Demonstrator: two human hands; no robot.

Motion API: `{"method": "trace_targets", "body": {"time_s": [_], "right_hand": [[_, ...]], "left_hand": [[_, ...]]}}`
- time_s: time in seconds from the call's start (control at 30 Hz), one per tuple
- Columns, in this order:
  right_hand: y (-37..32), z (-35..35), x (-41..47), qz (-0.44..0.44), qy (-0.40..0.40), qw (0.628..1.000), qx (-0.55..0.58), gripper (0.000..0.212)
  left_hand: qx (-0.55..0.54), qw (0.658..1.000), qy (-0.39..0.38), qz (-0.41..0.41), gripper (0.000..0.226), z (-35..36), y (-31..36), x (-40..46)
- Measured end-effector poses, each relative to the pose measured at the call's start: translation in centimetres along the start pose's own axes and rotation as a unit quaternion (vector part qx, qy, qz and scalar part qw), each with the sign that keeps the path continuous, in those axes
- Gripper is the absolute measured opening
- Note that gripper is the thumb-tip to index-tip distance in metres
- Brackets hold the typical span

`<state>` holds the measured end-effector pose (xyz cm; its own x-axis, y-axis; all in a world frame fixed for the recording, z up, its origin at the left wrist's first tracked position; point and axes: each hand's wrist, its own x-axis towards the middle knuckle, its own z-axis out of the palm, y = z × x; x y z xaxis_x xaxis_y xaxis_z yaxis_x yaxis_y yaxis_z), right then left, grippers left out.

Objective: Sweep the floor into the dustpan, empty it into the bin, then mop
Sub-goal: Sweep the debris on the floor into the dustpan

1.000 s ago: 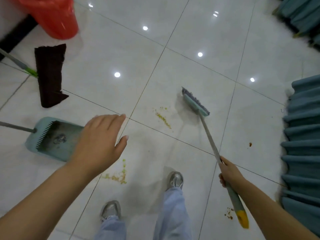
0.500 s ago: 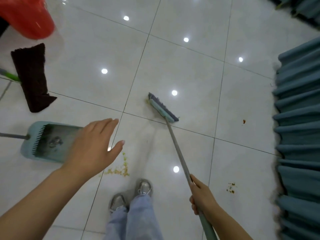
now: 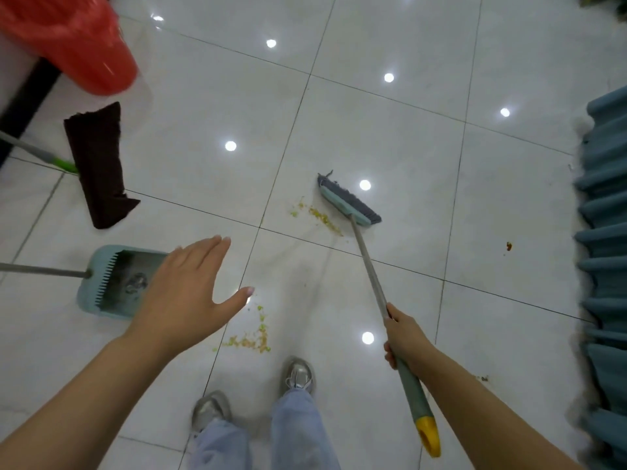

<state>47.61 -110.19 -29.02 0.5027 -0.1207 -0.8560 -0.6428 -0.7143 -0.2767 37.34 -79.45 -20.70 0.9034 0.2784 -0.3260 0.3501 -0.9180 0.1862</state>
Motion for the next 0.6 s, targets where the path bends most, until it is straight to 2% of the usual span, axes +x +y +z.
{"method": "trace_targets", "body": {"time_s": [0.23, 0.37, 0.5, 0.6], "right_hand": [[1.3, 2.4, -5.6, 0.007, -0.064, 0.997, 0.037, 0.038], [0.8, 4.0, -8.4, 0.001, -0.031, 0.996, 0.084, 0.038], [-1.0, 7.5, -9.3, -0.015, 0.028, 0.997, 0.07, 0.04], [-3.0, 10.8, -9.6, -0.003, 0.034, 0.997, 0.066, 0.04]], "left_hand": [[-0.022, 0.999, 0.024, -0.011, 0.093, -2.1, -4.4, -0.5], [0.025, 1.0, 0.017, 0.007, 0.093, -3.3, -9.3, -1.0], [0.057, 0.998, 0.028, 0.025, 0.093, -5.0, -15.5, -2.2], [0.063, 0.996, 0.045, 0.033, 0.09, -6.7, -20.5, -3.8]]}}
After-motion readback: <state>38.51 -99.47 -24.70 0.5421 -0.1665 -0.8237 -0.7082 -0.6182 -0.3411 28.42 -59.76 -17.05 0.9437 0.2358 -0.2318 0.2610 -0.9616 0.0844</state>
